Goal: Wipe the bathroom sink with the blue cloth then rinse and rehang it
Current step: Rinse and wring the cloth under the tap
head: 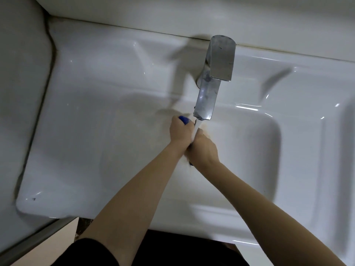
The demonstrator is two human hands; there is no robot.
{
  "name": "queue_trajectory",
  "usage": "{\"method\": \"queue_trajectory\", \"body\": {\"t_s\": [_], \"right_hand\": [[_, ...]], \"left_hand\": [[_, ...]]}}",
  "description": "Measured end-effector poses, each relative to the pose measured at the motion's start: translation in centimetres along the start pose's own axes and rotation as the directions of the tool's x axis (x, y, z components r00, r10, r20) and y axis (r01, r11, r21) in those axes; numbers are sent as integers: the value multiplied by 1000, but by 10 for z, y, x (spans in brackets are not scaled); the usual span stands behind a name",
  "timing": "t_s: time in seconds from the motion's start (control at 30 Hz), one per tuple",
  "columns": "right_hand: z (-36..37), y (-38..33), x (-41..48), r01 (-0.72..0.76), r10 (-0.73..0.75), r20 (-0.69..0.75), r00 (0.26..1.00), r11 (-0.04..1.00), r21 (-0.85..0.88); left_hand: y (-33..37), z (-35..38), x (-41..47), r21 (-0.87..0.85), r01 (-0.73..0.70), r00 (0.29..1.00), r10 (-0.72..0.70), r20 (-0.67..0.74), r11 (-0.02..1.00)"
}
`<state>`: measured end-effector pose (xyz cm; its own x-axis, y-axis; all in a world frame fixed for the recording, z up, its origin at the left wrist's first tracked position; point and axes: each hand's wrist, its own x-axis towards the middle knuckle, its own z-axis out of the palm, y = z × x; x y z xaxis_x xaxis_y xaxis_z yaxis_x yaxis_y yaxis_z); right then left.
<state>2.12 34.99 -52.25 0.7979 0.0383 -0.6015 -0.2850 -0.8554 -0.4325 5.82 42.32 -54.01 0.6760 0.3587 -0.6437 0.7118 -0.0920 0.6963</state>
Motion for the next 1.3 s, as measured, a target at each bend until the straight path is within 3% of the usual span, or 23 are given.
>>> {"method": "queue_trajectory", "body": {"t_s": [0.1,0.2,0.23,0.3,0.37,0.47,0.57,0.7,0.8,0.9,1.0,1.1,1.17,1.3], "right_hand": [[7,13,2,137,-140,13,990,939,-316],[4,16,4,155,-157,23,987,924,-350],[0,14,3,128,-126,24,992,957,-261],[-13,11,1,26,-40,110,993,991,128],[-26,8,-3,-46,-46,179,983,877,479],[-38,2,-6,-14,-90,121,989,743,670],[-42,-6,-9,15,-132,100,986,673,739],[-41,0,-19,100,-184,91,979,815,571],[-52,17,-29,138,-211,100,972,862,488],[-76,28,-39,206,-164,-133,977,884,420],[-112,18,-49,377,-176,-499,848,863,336],[-150,-6,-54,620,-403,-693,598,780,82],[-166,-21,-50,696,-578,-641,505,712,-94],[-167,-30,-34,725,-731,-413,544,657,-207]], "left_hand": [[-7,7,9,142,102,994,-106,17,985],[-11,9,17,183,103,991,-116,65,978],[-10,8,18,164,94,991,-109,82,982],[-5,-3,16,98,75,986,-88,139,992],[1,-20,7,-121,89,970,-58,237,989],[3,-46,-13,-455,135,900,82,427,880],[-4,-49,-33,-493,227,821,108,561,840],[-12,-43,-35,-528,372,803,21,596,763],[-15,-40,-30,-465,391,792,-33,610,794],[-20,-30,-34,-394,391,797,-91,598,832],[-23,-28,-43,-355,358,790,-78,609,864],[-23,-35,-53,-368,354,787,-61,614,860],[-24,-41,-56,-393,351,798,-52,601,850],[-24,-56,-60,-395,345,822,-71,565,851]]}}
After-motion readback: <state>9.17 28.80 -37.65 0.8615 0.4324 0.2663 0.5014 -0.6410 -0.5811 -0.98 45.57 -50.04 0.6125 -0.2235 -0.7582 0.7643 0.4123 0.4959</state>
